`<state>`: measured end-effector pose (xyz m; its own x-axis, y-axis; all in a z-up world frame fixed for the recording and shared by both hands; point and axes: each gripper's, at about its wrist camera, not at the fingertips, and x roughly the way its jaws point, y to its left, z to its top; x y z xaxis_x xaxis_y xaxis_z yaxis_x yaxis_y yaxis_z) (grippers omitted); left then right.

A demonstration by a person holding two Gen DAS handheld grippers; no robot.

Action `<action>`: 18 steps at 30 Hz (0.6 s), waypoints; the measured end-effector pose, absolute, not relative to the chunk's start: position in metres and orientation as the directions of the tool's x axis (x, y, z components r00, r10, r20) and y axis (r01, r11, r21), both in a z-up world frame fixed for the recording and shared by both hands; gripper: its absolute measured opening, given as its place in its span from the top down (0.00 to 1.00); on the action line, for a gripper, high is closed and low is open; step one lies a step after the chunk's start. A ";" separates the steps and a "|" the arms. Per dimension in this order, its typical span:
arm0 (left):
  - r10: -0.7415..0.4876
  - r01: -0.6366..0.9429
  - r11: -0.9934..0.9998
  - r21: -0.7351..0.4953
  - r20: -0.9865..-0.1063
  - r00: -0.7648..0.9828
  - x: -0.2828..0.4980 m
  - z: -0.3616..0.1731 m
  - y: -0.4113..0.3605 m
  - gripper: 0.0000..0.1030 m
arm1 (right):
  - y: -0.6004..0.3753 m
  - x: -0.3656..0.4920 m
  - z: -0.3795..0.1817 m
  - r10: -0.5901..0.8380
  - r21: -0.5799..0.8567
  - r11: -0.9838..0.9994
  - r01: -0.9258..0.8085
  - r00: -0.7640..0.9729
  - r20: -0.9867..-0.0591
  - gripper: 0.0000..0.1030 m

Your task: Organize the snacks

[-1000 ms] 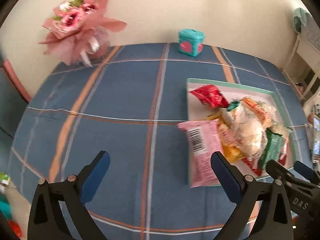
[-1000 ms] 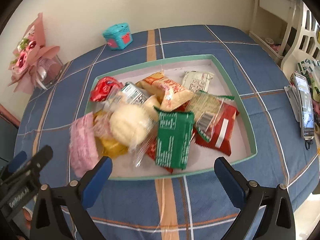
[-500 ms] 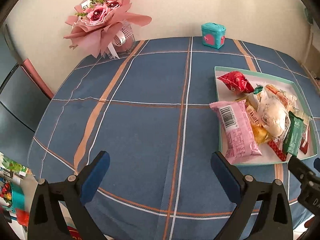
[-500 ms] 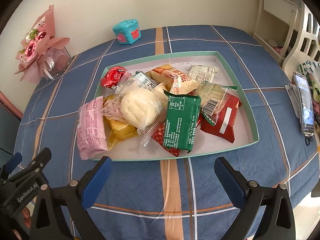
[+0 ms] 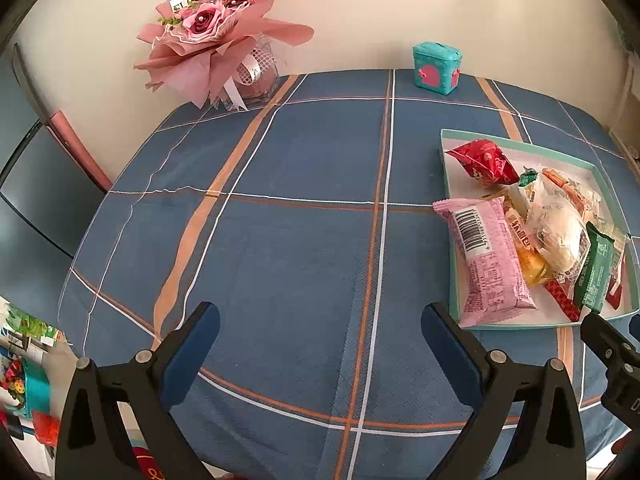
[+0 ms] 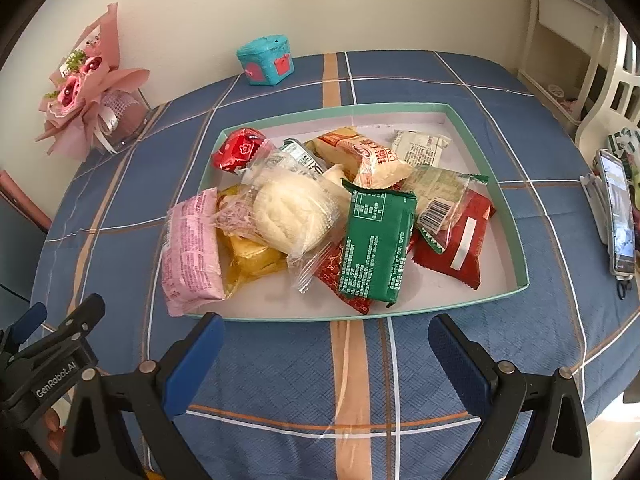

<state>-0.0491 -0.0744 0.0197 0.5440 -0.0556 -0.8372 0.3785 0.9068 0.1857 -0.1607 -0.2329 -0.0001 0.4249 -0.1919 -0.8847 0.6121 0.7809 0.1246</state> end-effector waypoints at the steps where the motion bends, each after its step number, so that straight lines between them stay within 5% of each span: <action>1: -0.058 0.381 0.906 0.185 -0.837 0.543 -0.049 0.020 -0.075 0.02 | -0.233 -0.161 0.000 -0.191 0.124 0.782 0.611 0.425 -0.885 0.00; 18: -0.071 0.398 0.901 0.174 -0.845 0.530 -0.048 0.020 -0.074 0.02 | -0.234 -0.160 0.003 -0.200 0.125 0.776 0.618 0.430 -0.880 0.00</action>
